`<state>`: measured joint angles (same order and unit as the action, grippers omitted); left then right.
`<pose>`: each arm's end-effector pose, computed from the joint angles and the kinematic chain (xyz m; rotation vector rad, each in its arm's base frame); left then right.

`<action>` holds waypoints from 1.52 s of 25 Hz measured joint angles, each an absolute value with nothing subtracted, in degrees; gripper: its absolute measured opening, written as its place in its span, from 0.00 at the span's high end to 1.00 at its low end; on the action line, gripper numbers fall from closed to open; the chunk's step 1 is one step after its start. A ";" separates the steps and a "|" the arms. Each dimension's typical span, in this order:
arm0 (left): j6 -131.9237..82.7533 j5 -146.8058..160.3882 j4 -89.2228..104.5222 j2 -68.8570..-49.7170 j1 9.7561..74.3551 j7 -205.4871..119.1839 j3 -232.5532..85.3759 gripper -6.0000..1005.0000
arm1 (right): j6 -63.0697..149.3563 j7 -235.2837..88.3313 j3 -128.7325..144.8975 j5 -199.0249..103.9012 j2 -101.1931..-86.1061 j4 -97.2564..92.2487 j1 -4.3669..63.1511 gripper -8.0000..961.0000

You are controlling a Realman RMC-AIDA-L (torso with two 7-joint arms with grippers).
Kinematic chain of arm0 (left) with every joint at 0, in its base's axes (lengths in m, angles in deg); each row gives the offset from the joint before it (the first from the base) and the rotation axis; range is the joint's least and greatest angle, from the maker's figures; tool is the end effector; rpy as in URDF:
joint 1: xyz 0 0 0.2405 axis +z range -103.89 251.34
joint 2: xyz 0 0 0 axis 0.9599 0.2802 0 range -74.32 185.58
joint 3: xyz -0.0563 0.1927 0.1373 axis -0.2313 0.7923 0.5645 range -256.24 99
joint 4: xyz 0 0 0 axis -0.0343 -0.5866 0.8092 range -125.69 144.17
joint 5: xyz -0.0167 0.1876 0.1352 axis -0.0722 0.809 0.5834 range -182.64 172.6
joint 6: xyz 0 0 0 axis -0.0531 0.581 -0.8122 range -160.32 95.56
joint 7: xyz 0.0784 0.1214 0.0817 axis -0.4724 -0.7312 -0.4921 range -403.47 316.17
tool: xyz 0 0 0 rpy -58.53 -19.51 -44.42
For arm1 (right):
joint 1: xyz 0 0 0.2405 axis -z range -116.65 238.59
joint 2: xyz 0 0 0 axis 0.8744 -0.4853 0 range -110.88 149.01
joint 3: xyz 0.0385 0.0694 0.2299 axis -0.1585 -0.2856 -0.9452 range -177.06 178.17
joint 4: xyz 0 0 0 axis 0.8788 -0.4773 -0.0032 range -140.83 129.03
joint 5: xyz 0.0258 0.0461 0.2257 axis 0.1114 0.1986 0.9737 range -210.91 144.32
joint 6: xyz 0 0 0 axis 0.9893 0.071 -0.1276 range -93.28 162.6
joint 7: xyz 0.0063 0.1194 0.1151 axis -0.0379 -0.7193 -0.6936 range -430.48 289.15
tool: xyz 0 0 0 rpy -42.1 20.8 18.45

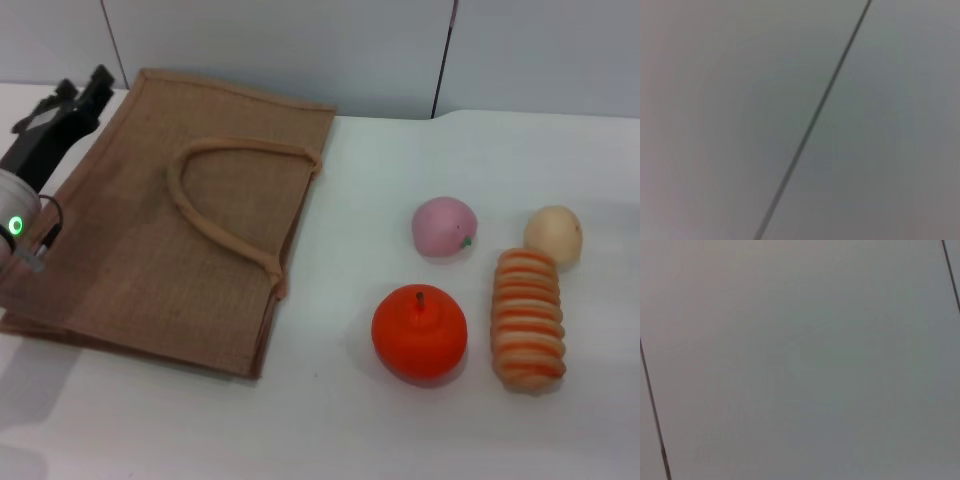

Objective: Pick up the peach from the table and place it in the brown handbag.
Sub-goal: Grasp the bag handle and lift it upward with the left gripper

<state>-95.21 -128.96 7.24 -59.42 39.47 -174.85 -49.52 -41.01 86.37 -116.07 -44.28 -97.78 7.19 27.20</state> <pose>-0.3320 0.4105 0.0283 -1.5204 -0.9431 -1.0367 0.3559 0.3534 0.0070 -1.4639 0.7278 0.8039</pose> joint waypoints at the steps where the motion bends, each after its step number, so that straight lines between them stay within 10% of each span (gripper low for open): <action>1: -94.48 -126.73 6.70 -59.02 39.23 -172.25 -49.53 0.39 | -41.01 86.38 -116.07 -44.28 -97.77 7.19 27.21 0.08; 38: -85.37 -36.14 -33.75 -60.23 28.88 -78.10 -32.55 0.39 | -41.01 86.36 -116.07 -44.28 -97.66 7.20 26.87 0.08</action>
<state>-85.37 -36.14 -33.75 -60.23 28.88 -78.10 -32.55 -41.01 86.36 -116.07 -44.28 -97.66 7.20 26.87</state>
